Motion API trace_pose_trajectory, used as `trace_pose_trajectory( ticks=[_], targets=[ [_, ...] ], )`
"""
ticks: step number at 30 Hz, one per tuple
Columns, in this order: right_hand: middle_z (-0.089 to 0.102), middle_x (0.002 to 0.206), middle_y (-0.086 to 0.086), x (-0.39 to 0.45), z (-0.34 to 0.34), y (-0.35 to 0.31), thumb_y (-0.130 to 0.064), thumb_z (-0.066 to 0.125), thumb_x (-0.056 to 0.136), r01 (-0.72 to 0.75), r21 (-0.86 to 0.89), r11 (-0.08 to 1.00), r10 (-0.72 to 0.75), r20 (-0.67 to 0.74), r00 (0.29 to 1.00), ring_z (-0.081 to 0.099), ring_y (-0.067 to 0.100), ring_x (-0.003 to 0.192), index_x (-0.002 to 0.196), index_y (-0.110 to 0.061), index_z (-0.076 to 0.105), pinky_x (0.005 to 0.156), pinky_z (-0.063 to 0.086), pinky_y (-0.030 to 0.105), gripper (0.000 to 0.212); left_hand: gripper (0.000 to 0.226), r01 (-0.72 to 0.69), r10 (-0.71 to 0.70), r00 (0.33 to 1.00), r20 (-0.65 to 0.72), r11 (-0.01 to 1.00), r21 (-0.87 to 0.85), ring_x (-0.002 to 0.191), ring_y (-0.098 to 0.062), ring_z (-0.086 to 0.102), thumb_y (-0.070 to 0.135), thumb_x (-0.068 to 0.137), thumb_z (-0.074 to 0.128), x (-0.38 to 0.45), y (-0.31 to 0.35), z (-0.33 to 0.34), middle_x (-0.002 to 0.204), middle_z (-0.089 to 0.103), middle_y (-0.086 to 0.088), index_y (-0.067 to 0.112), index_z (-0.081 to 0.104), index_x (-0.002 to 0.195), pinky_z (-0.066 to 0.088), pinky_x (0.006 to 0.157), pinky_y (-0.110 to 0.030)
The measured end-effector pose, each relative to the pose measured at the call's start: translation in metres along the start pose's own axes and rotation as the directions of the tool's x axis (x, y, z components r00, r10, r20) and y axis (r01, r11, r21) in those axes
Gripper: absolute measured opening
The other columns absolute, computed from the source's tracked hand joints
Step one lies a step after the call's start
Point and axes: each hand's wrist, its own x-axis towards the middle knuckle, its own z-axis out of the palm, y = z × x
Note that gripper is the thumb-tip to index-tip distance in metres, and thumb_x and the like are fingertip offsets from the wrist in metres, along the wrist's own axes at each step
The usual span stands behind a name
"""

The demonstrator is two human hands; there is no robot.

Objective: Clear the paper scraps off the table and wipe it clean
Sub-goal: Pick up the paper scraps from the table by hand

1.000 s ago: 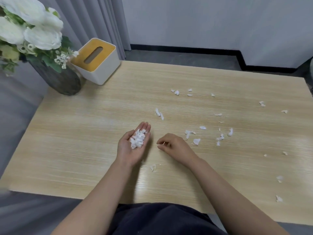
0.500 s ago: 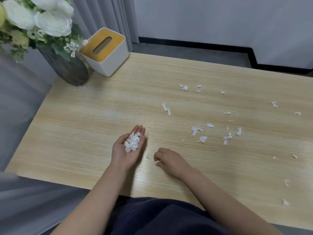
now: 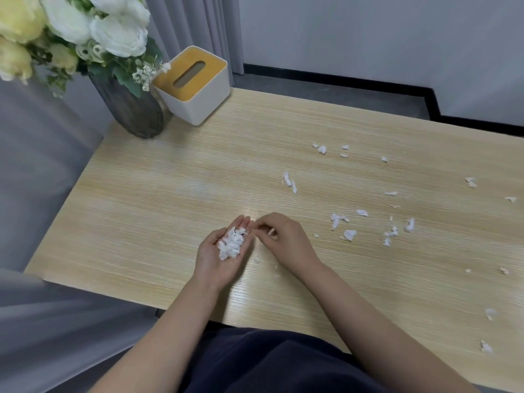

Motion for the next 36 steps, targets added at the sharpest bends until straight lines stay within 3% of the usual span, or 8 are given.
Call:
trace_pose_trajectory(
  ticks=[3,7,13,16,22,28,31,36],
  targets=[
    [0.064,0.091,-0.01,0.008,0.003,-0.015,-0.019,0.058,0.089,0.077,-0.009,0.997,-0.076,0.07,0.995,0.055,0.005,0.089,0.095,-0.02,0.068,0.081,0.045,0.025,0.012,0.031,0.009,-0.01,0.999,-0.033,0.999,-0.033,0.074,-0.028,0.071,0.008,0.088,0.043,-0.004,-0.006,0.003,0.085,0.069,-0.021,-0.01,0.067,0.08,0.058,0.07,-0.035],
    [0.068,0.1,-0.007,0.018,0.008,-0.013,-0.022,0.056,0.09,0.188,-0.158,0.969,-0.143,0.26,0.955,0.052,0.011,0.096,0.105,-0.02,0.068,0.086,0.044,0.034,0.019,0.009,0.007,-0.009,0.999,-0.048,0.999,-0.033,0.054,-0.017,0.062,-0.004,0.063,0.064,-0.003,-0.008,0.003,0.063,0.06,-0.008,0.0,0.059,0.069,0.053,0.056,-0.022],
    [0.064,0.098,-0.01,0.01,-0.016,-0.001,-0.019,0.064,0.088,0.109,0.049,0.993,-0.113,0.102,0.988,0.055,0.003,0.091,0.103,-0.02,0.07,0.081,0.041,0.015,0.016,0.035,-0.014,0.014,1.0,0.015,0.999,0.034,0.091,-0.031,0.069,0.01,0.081,0.043,-0.004,0.0,0.001,0.104,0.069,-0.02,-0.008,0.072,0.091,0.054,0.081,-0.039],
    [0.06,0.093,-0.009,0.002,-0.023,0.024,-0.019,0.064,0.087,-0.019,-0.102,0.995,0.033,0.131,0.991,0.055,0.005,0.084,0.098,-0.017,0.069,0.077,0.042,0.019,0.012,0.037,-0.049,0.049,0.999,-0.013,0.997,0.058,0.106,-0.031,0.063,0.01,0.08,0.043,-0.004,0.002,-0.006,0.116,0.065,-0.018,-0.008,0.071,0.097,0.05,0.089,-0.041],
    [0.056,0.1,-0.005,-0.022,-0.006,0.057,-0.022,0.063,0.085,-0.024,-0.364,0.931,0.15,0.322,0.935,0.051,0.012,0.094,0.104,-0.018,0.063,0.083,0.043,0.028,0.019,0.035,-0.042,0.042,0.999,0.001,0.998,0.047,0.101,-0.029,0.066,0.009,0.078,0.045,-0.005,0.0,-0.013,0.114,0.066,-0.018,-0.008,0.072,0.093,0.052,0.087,-0.042],
    [0.054,0.107,-0.004,-0.033,0.008,0.068,-0.024,0.06,0.087,0.007,-0.396,0.918,0.113,0.279,0.954,0.048,0.013,0.104,0.103,-0.018,0.062,0.081,0.043,0.029,0.017,0.03,-0.006,0.004,1.0,0.023,0.998,0.065,0.102,-0.031,0.066,0.006,0.076,0.055,-0.012,0.001,-0.017,0.116,0.065,-0.018,-0.008,0.071,0.097,0.053,0.085,-0.041],
    [0.054,0.102,-0.003,-0.034,0.012,0.07,-0.021,0.06,0.087,0.007,-0.38,0.925,0.093,0.246,0.965,0.05,0.014,0.1,0.096,-0.016,0.063,0.078,0.044,0.029,0.011,0.057,0.0,-0.004,0.997,0.08,0.999,0.052,0.101,-0.032,0.066,-0.006,0.045,0.083,-0.016,0.002,-0.02,0.115,0.065,-0.019,-0.008,0.069,0.1,0.05,0.089,-0.043],
    [0.055,0.101,-0.005,-0.036,0.014,0.07,-0.021,0.058,0.089,0.032,-0.378,0.925,0.063,0.237,0.969,0.05,0.012,0.098,0.096,-0.016,0.064,0.077,0.043,0.027,0.011,0.051,0.004,-0.006,0.997,0.075,1.0,0.026,0.106,-0.033,0.063,-0.004,0.053,0.079,-0.018,0.005,-0.029,0.121,0.062,-0.018,-0.009,0.068,0.103,0.051,0.089,-0.043]
  ],
)
